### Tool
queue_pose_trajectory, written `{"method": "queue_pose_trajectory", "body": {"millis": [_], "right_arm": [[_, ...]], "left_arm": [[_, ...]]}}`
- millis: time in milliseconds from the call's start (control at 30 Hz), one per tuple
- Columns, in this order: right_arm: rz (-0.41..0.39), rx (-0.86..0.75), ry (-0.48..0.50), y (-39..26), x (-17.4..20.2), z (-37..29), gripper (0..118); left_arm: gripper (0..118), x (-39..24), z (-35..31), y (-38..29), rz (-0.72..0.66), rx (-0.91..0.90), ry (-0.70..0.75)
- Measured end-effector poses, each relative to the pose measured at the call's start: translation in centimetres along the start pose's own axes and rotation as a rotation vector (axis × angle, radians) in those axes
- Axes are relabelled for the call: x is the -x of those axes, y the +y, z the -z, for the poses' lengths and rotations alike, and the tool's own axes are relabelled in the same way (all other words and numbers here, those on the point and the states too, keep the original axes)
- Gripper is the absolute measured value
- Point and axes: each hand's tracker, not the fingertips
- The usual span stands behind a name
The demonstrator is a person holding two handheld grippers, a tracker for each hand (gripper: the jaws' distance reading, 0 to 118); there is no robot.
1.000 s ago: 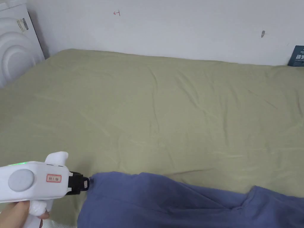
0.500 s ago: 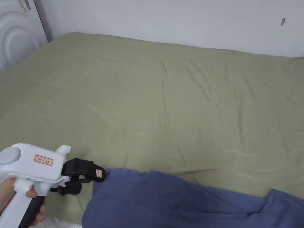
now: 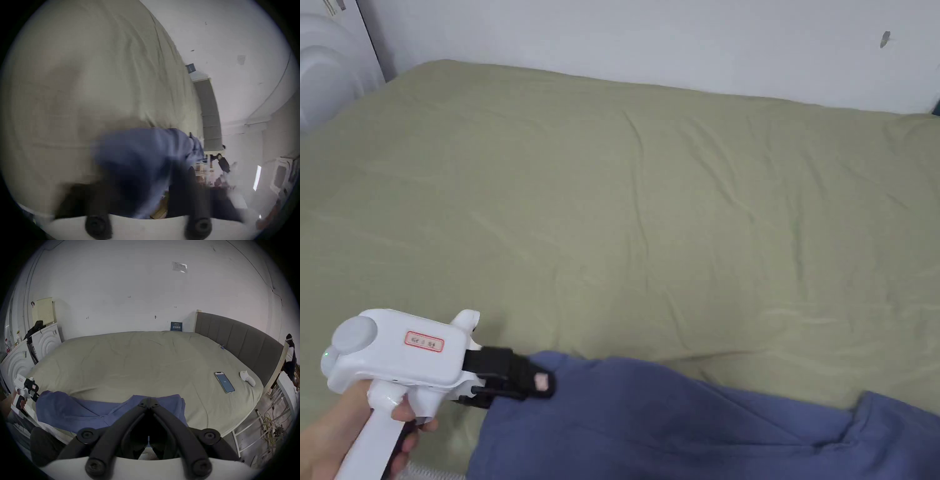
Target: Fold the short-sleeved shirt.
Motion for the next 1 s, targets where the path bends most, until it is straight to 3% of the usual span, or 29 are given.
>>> {"method": "queue_pose_trajectory", "body": {"millis": [33, 233, 567, 833, 1000], "right_arm": [[0.0, -0.001, 0.005, 0.0, 0.0, 0.0, 0], [0.008, -0.024, 0.038, 0.3, -0.3, -0.6, 0], [0.002, -0.101, 0.07, 1.4, -1.6, -2.2, 0], [-0.027, -0.188, 0.026, 2.0, -1.2, -3.7, 0], [-0.121, -0.297, -0.04, 2.9, -0.4, -4.6, 0]], "left_arm": [[6, -0.1, 0.2, -0.2, -0.051, 0.005, 0.043], [6, -1.0, -2.3, 0.1, -0.038, -0.084, 0.055], [6, -5.8, -11.8, -0.8, -0.006, -0.245, 0.262], [6, -16.6, -4.6, -2.9, 0.225, -0.128, 0.365], [6, -21.9, 3.4, -3.8, 0.303, -0.046, 0.373]]}}
